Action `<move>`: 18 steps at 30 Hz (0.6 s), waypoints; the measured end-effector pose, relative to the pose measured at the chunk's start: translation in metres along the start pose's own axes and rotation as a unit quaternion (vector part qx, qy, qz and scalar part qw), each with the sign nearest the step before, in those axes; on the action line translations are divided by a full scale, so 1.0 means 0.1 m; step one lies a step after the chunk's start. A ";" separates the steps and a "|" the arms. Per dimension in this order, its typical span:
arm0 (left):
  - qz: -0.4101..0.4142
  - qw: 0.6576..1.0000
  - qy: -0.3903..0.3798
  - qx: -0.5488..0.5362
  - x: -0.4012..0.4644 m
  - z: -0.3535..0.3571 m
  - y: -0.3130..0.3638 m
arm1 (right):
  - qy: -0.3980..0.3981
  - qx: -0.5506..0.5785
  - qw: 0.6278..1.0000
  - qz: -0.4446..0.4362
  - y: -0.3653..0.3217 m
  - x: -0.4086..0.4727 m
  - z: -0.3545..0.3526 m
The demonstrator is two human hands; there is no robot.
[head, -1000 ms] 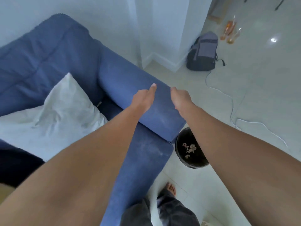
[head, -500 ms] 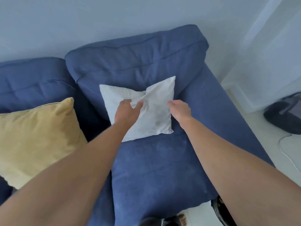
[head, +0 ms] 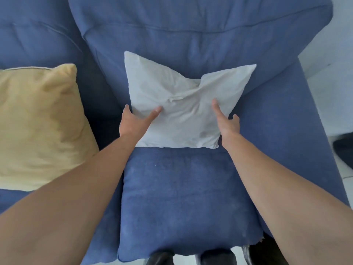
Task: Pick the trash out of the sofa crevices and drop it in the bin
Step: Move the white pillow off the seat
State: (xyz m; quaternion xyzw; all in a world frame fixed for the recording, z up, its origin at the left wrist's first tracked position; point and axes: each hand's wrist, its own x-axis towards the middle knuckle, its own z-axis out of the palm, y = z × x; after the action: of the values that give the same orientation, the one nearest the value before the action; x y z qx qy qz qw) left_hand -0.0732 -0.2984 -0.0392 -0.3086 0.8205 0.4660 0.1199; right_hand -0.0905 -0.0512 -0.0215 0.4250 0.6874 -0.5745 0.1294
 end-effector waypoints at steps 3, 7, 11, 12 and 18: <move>0.011 0.998 0.024 -0.065 0.15 0.22 -0.08 | -0.039 0.005 0.999 -0.024 0.14 0.28 0.07; 0.019 0.987 0.092 -0.127 0.17 0.49 -0.17 | -0.052 0.032 0.996 -0.061 0.26 0.48 0.18; 0.032 0.969 0.159 -0.186 0.02 0.60 -0.26 | -0.108 0.054 0.989 -0.082 0.36 0.47 0.22; 0.030 0.966 0.168 -0.197 -0.06 0.61 -0.29 | -0.122 0.057 0.987 -0.085 0.38 0.44 0.21; 0.001 0.925 0.271 -0.265 -0.58 0.42 -0.51 | -0.183 0.009 0.975 -0.124 0.30 0.09 0.38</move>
State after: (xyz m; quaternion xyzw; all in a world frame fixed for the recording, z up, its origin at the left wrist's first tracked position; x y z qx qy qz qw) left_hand -0.0008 -0.2591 -0.0691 -0.4428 0.6685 0.5652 -0.1940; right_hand -0.0860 -0.0824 -0.0593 0.2249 0.6943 -0.6603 0.1772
